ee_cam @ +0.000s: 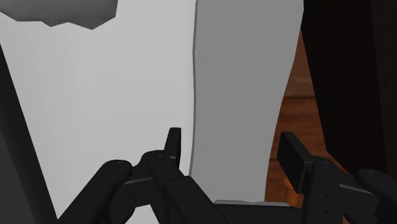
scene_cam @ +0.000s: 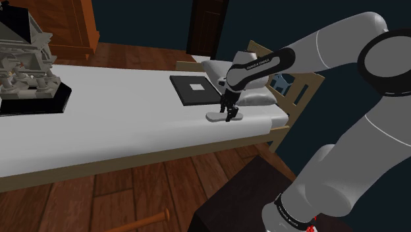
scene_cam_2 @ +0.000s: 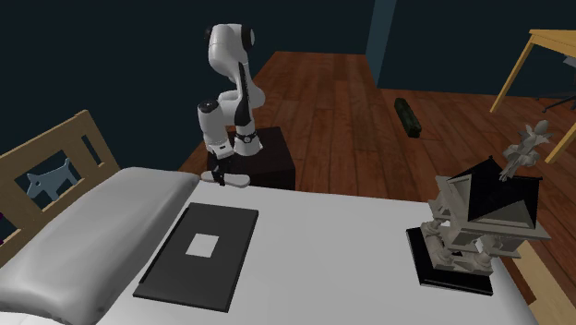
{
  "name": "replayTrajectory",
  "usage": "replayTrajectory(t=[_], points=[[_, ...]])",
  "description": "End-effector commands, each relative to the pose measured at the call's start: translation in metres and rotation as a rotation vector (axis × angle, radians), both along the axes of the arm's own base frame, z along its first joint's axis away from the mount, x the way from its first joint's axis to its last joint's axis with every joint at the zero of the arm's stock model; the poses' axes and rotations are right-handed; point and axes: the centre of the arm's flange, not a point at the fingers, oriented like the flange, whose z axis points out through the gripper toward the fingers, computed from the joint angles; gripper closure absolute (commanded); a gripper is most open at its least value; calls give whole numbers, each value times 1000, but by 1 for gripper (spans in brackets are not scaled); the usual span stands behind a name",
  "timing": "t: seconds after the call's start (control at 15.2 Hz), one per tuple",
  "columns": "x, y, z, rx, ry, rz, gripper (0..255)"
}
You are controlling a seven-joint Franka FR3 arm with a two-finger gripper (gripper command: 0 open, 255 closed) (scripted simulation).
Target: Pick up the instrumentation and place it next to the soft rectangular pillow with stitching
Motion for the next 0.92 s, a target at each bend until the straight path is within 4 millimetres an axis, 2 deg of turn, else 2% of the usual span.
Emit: replayTrajectory(t=[0.0,0.26,0.33,0.66,0.86], points=[[0,0,-1,0,-1,0,255],[0,0,-1,0,-1,0,255],[0,0,-1,0,-1,0,0],[0,0,-1,0,-1,0,0],[0,-1,38,0,-1,0,0]])
